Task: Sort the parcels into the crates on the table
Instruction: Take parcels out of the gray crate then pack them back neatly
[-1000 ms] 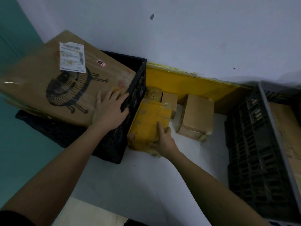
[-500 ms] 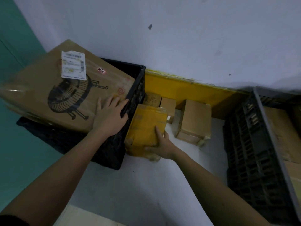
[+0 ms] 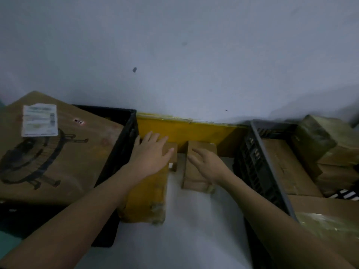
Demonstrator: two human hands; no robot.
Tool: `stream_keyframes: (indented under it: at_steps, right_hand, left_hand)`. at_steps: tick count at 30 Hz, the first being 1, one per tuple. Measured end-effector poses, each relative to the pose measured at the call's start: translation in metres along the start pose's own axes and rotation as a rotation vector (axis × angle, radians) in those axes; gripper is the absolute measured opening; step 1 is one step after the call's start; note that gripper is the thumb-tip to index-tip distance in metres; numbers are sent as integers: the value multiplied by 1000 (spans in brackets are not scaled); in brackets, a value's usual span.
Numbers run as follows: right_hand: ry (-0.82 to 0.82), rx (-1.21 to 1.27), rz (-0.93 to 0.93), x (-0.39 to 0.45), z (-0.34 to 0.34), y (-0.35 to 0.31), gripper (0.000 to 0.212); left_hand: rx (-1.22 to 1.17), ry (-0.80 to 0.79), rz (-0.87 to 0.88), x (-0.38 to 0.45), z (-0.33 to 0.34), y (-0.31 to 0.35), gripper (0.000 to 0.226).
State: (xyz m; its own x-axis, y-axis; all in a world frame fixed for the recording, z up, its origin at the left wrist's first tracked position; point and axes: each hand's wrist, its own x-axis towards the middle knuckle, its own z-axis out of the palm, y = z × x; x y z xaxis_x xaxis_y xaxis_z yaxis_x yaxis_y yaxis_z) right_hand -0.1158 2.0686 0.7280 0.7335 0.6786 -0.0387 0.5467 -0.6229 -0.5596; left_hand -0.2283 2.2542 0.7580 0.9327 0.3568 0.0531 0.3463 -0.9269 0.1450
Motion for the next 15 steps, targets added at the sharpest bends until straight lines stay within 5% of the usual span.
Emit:
stream_keyframes:
  at_steps: [15]
  right_hand:
    - [323, -95, 147, -59, -212, 159, 51]
  left_hand:
    - [-107, -13, 248, 86, -6, 225, 66]
